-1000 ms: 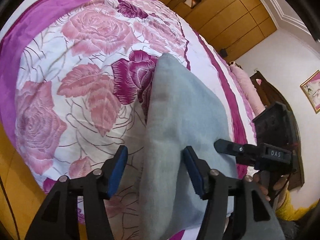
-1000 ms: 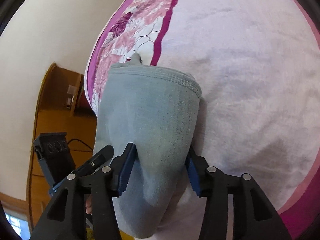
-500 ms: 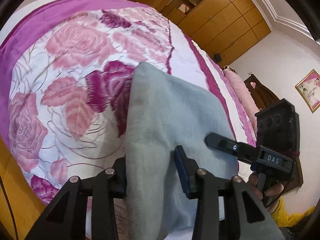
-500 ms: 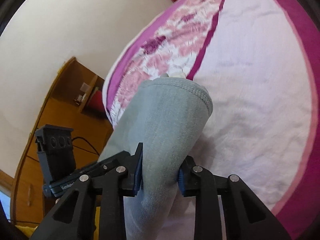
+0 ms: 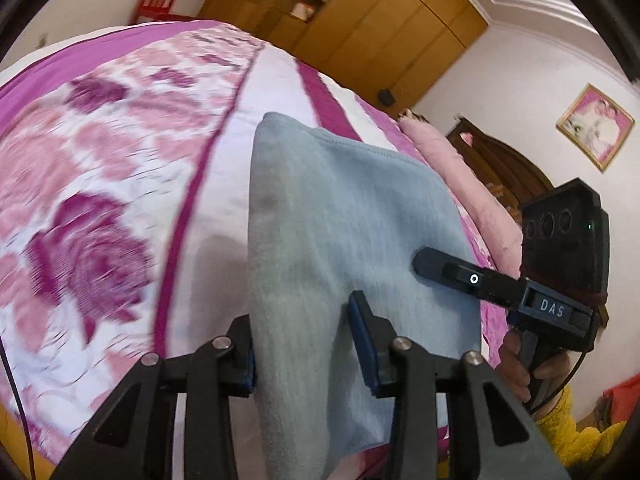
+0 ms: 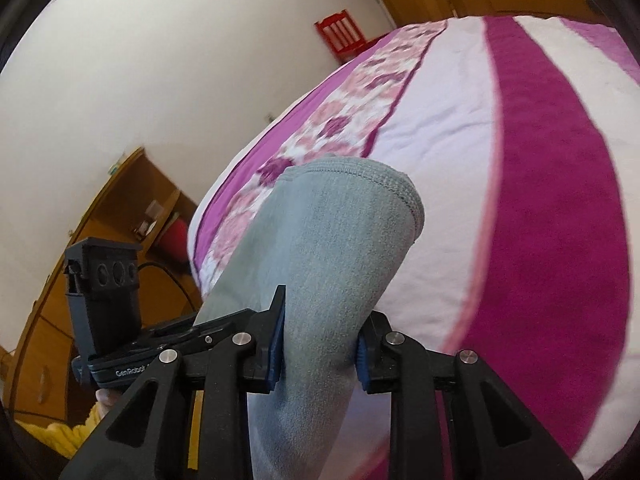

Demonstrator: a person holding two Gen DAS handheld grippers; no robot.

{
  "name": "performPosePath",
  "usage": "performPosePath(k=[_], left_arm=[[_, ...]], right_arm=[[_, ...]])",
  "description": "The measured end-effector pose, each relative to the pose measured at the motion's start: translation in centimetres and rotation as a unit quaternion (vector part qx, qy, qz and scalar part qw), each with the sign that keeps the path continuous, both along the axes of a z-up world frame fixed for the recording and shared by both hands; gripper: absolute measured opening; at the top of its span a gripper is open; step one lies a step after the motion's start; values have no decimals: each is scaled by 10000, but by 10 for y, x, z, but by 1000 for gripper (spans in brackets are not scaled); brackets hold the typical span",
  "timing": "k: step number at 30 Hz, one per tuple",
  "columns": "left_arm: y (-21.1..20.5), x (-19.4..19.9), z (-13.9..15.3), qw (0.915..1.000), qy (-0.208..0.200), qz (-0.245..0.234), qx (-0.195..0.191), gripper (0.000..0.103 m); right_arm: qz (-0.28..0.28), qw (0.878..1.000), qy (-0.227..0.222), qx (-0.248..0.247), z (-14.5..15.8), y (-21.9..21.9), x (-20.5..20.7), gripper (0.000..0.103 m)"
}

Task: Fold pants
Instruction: 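Grasp the bundle edge with the right gripper while the left gripper grasps the other side, then lower the folded bundle onto the bedspread with both grippers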

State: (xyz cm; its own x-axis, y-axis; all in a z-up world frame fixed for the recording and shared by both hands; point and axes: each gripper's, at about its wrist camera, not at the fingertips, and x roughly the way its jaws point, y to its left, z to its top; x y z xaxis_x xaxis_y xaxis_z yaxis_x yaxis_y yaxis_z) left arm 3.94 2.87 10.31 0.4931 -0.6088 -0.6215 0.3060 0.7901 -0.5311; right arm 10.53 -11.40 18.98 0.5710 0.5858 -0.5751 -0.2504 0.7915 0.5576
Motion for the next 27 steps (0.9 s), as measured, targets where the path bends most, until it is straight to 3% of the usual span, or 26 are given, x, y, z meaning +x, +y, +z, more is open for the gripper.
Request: performPosePath(k=[9, 18, 27], left_arm=[[-90, 46, 15, 9980, -161, -587, 159, 39], [-153, 83, 11, 9952, -193, -915, 297, 39], [-214, 125, -8, 9900, -154, -1236, 658, 39]], right_arm=[[-424, 9989, -155, -133, 8, -78, 10, 28], [-579, 9970, -275, -445, 12, -131, 32, 28], [-739, 9928, -96, -943, -21, -168, 76, 29]])
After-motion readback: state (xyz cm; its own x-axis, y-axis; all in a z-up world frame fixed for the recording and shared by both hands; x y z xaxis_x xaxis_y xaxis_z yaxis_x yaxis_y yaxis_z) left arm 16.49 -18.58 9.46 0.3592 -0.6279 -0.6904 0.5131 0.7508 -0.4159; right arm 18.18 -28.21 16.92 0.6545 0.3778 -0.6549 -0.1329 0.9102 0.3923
